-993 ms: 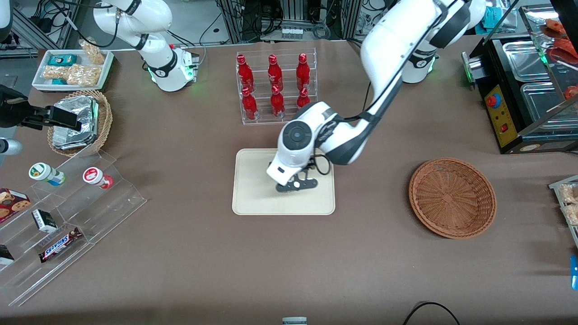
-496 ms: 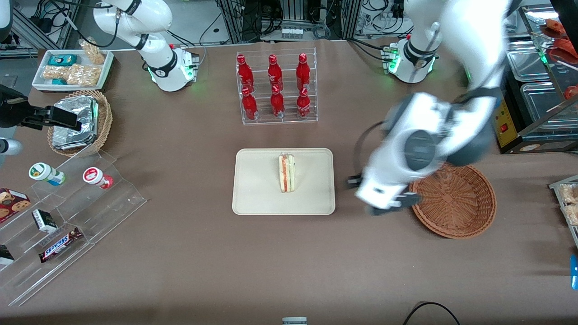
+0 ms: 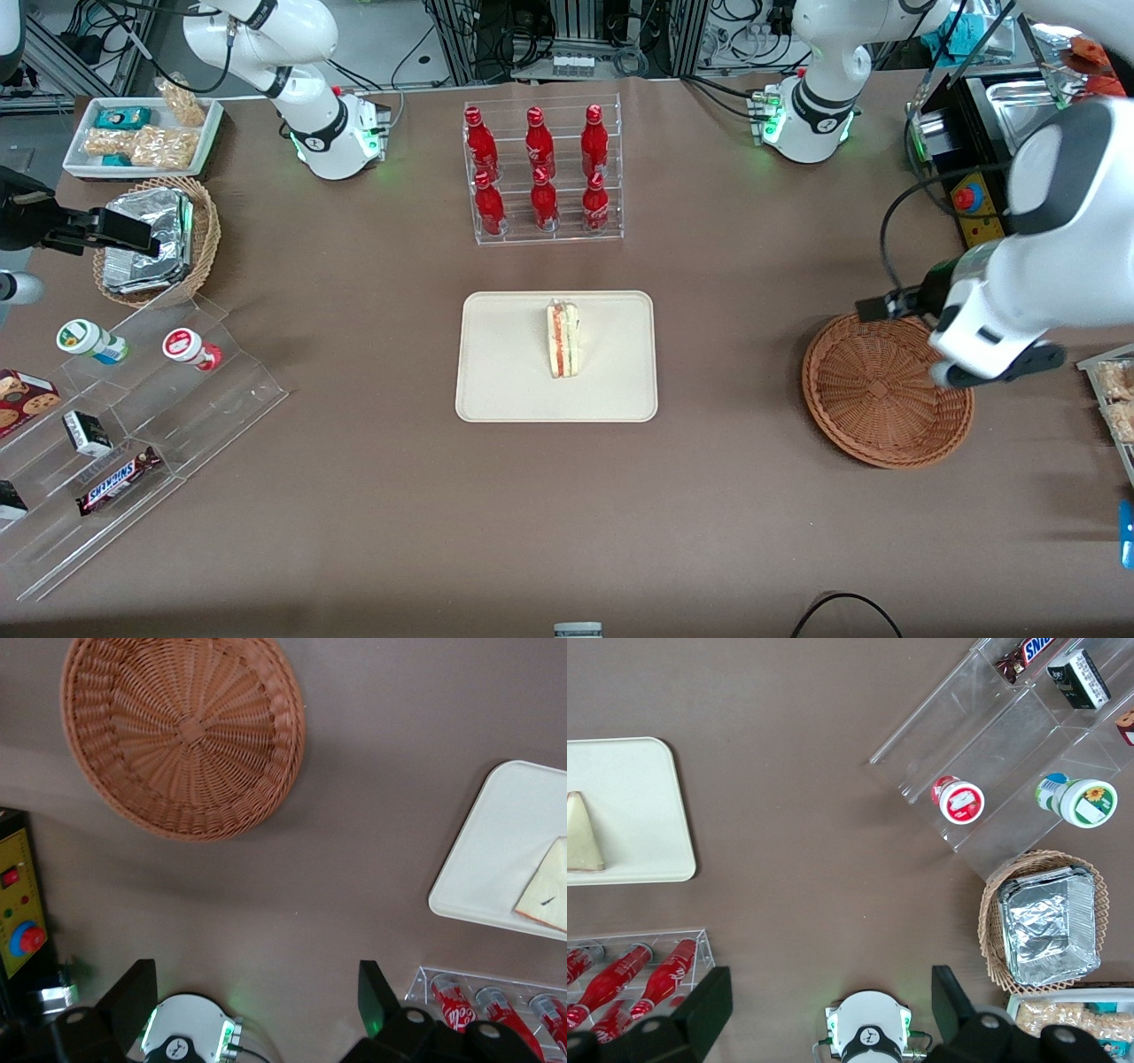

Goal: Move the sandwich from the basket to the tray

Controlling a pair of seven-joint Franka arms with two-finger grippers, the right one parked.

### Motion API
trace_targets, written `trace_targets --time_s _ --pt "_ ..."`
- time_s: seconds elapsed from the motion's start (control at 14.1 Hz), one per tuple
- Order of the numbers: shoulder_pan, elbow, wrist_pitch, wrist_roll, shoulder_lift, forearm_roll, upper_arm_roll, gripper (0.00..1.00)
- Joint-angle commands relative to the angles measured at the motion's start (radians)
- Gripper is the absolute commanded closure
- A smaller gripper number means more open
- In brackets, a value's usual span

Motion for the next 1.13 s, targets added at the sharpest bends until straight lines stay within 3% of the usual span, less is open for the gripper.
trace_targets --time_s 0.0,0.5,0.78,1.06 --pt "0.014 0.051 -0.033 0.001 -0.024 -0.012 -0.009 0.00" --pt "0.021 0.045 -0.053 -0.004 -0.062 -0.001 -0.010 0.00" --pt "0.020 -0.287 0.175 -0.005 -0.257 -0.001 -0.010 0.00" --pt "0.023 -0.291 0.189 0.009 -0.262 -0.003 -0.009 0.00"
